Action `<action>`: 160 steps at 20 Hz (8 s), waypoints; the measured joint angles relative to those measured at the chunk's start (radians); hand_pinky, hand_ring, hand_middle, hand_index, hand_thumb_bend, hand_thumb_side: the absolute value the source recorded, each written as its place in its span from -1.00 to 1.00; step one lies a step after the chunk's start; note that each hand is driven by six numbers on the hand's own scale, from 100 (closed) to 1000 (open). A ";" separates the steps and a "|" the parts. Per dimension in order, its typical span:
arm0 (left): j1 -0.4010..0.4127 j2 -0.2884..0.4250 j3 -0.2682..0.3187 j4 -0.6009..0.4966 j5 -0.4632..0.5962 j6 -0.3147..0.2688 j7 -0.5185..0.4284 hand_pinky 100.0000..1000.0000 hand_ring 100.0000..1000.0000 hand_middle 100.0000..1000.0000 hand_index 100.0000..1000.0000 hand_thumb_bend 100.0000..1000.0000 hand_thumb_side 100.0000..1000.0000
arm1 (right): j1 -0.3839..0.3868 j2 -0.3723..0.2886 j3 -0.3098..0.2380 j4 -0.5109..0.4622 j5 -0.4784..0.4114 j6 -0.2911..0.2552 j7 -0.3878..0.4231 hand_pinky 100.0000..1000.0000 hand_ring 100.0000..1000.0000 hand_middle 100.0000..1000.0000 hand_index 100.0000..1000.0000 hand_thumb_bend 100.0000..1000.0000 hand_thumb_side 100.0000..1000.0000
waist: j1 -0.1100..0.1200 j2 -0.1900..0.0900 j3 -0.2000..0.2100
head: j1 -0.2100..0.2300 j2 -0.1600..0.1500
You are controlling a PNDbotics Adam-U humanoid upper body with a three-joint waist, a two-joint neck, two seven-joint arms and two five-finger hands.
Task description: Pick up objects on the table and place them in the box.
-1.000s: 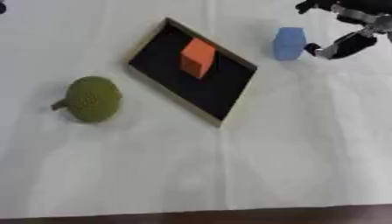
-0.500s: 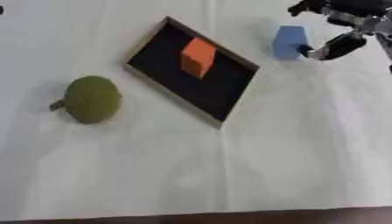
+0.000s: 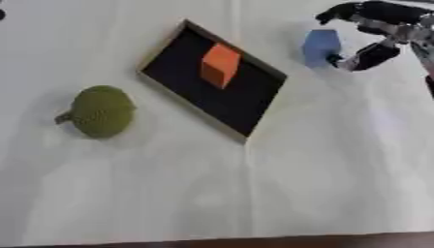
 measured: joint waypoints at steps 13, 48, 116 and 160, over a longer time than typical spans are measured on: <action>0.000 0.000 0.000 0.000 0.000 0.003 -0.003 0.29 0.44 0.48 0.60 -1.00 0.32 | -0.009 0.015 -0.014 0.021 -0.060 0.024 0.063 0.97 0.97 -0.17 0.29 -1.00 -0.67 | 0.000 0.000 0.000 | 0.000 0.000; 0.003 0.008 -0.005 0.000 -0.001 0.008 0.009 0.29 0.45 0.48 0.59 -1.00 0.26 | 0.000 0.050 0.186 -0.466 -0.388 0.053 0.197 0.84 0.66 -0.38 0.16 -1.00 -0.77 | 0.005 -0.037 -0.001 | -0.007 0.019; -0.045 0.138 -0.013 0.000 -0.086 0.025 0.029 0.33 0.48 0.46 0.62 -1.00 -0.08 | 0.185 -0.077 0.018 -0.745 -0.723 0.227 0.005 0.92 0.86 0.10 0.56 -1.00 -0.29 | 0.032 -0.052 -0.033 | 0.065 0.026; -0.223 0.588 -0.351 0.179 -0.675 0.313 -0.779 0.60 0.59 0.51 0.76 -0.45 -0.38 | 0.564 -0.266 -0.218 -1.004 -0.917 0.240 -0.316 0.92 0.80 0.04 0.45 -1.00 -0.18 | 0.060 -0.053 -0.086 | 0.089 0.055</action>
